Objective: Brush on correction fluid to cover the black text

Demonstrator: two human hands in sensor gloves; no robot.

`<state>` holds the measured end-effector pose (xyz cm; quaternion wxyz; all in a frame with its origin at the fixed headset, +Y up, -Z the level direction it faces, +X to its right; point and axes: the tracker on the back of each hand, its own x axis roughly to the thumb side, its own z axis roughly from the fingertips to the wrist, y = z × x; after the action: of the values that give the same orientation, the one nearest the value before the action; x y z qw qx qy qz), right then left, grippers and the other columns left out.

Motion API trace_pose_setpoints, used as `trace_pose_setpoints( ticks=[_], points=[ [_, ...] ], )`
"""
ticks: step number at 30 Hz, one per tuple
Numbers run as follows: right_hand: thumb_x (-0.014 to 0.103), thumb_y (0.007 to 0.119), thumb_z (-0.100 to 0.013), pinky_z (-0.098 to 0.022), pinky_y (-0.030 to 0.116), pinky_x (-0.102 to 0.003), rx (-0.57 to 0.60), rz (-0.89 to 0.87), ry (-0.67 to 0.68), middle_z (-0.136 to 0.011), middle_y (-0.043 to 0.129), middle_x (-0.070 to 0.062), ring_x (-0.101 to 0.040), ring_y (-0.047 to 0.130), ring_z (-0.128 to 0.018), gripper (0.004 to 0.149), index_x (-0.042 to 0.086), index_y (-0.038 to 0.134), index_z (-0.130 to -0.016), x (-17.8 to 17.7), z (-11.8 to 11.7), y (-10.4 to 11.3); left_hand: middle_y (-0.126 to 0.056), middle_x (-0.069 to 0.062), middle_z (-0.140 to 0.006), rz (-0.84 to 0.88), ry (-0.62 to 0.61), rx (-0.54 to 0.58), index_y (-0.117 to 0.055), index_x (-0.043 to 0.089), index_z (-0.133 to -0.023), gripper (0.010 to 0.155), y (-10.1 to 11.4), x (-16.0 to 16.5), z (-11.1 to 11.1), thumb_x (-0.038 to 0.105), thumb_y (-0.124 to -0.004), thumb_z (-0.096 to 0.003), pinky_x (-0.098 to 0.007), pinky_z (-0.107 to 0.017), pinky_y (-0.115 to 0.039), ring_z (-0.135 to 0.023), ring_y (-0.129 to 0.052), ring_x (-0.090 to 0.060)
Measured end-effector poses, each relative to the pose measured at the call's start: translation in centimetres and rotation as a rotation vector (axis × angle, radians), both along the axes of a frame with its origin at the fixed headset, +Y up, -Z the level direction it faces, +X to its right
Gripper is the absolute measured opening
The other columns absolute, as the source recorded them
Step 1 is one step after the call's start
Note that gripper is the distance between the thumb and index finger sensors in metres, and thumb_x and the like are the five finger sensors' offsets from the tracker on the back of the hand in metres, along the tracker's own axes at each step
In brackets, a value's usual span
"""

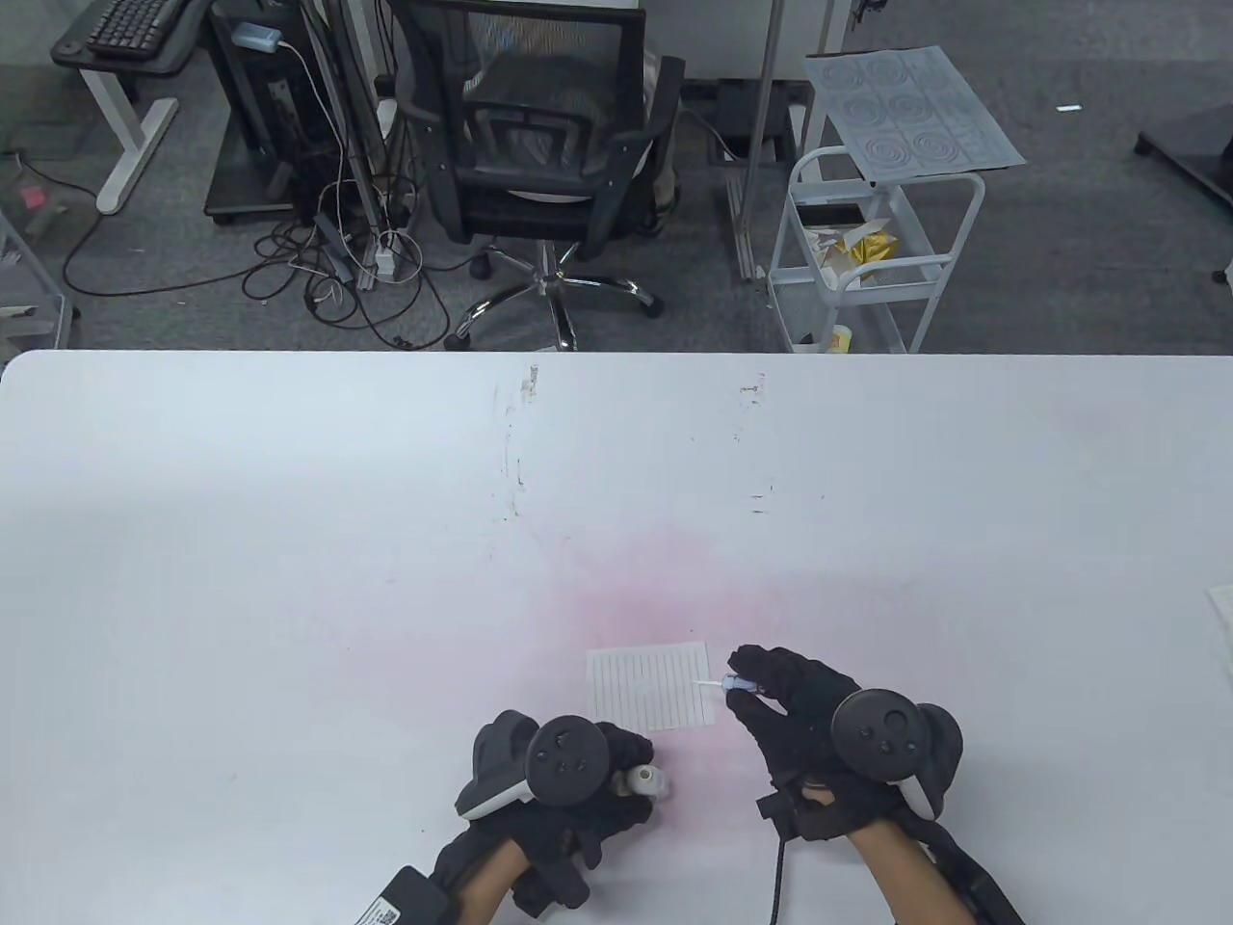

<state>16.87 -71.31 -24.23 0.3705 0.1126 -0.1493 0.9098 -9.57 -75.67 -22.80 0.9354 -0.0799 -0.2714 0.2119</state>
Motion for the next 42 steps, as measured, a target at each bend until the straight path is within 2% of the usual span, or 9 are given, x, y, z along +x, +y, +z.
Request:
trace_pose_setpoints(
  ticks=[3, 5, 10, 17, 25, 42],
  points=[
    [0.045, 0.09, -0.034, -0.049, 0.078, -0.055, 0.031, -0.004, 0.021, -0.067, 0.094, -0.007, -0.029, 0.104, -0.046, 0.05, 0.018, 0.088, -0.076, -0.5, 0.2, 1.3, -0.1, -0.005, -0.074, 0.023, 0.039, 0.095, -0.086, 0.024, -0.08, 0.059, 0.9, -0.1, -0.2, 0.052, -0.098, -0.0289, -0.044, -0.051, -0.085, -0.05, -0.104, -0.019],
    [0.047, 0.09, -0.034, -0.048, 0.078, -0.054, 0.066, -0.002, 0.037, -0.065, 0.095, -0.007, -0.028, 0.104, -0.044, 0.051, 0.017, 0.089, -0.075, -0.9, 0.3, 2.4, -0.101, -0.005, -0.073, 0.023, 0.065, 0.112, -0.086, 0.024, -0.079, 0.059, 1.4, -0.2, -0.3, 0.053, -0.098, -0.0286, -0.044, -0.051, -0.085, -0.05, -0.104, -0.019],
    [0.052, 0.088, -0.034, -0.048, 0.079, -0.054, 0.174, 0.059, 0.076, -0.06, 0.096, -0.007, -0.026, 0.104, -0.039, 0.052, 0.017, 0.091, -0.071, -2.3, 1.1, 5.3, -0.102, -0.006, -0.072, 0.045, 0.096, 0.109, -0.087, 0.023, -0.079, 0.059, 1.8, -0.3, -0.5, 0.053, -0.098, -0.0287, -0.044, -0.051, -0.085, -0.049, -0.105, -0.02],
    [0.058, 0.085, -0.033, -0.046, 0.08, -0.053, 0.255, 0.202, 0.153, -0.053, 0.099, -0.005, -0.025, 0.104, -0.031, 0.051, 0.018, 0.096, -0.063, -4.5, 2.3, 7.4, -0.102, -0.006, -0.071, 0.029, 0.087, 0.094, -0.087, 0.022, -0.078, 0.059, 1.7, 0.1, -0.7, 0.052, -0.098, -0.0284, -0.044, -0.05, -0.086, -0.048, -0.105, -0.02],
    [0.059, 0.086, -0.033, -0.045, 0.081, -0.052, 0.265, 0.384, 0.199, -0.051, 0.1, -0.005, -0.025, 0.104, -0.03, 0.051, 0.019, 0.097, -0.061, -6.7, 3.1, 7.5, -0.102, -0.006, -0.07, 0.021, 0.076, 0.085, -0.087, 0.022, -0.078, 0.059, 1.7, 0.2, -0.6, 0.053, -0.098, -0.0282, -0.044, -0.05, -0.086, -0.047, -0.105, -0.02],
    [0.059, 0.085, -0.033, -0.047, 0.08, -0.052, 0.194, 0.583, 0.242, -0.054, 0.099, -0.004, -0.025, 0.104, -0.033, 0.051, 0.019, 0.096, -0.064, -9.3, 2.9, 4.6, -0.103, -0.007, -0.07, 0.034, 0.053, 0.086, -0.088, 0.022, -0.078, 0.059, 1.7, 0.6, -0.5, 0.052, -0.098, -0.0281, -0.044, -0.05, -0.086, -0.047, -0.105, -0.02]
  ],
)
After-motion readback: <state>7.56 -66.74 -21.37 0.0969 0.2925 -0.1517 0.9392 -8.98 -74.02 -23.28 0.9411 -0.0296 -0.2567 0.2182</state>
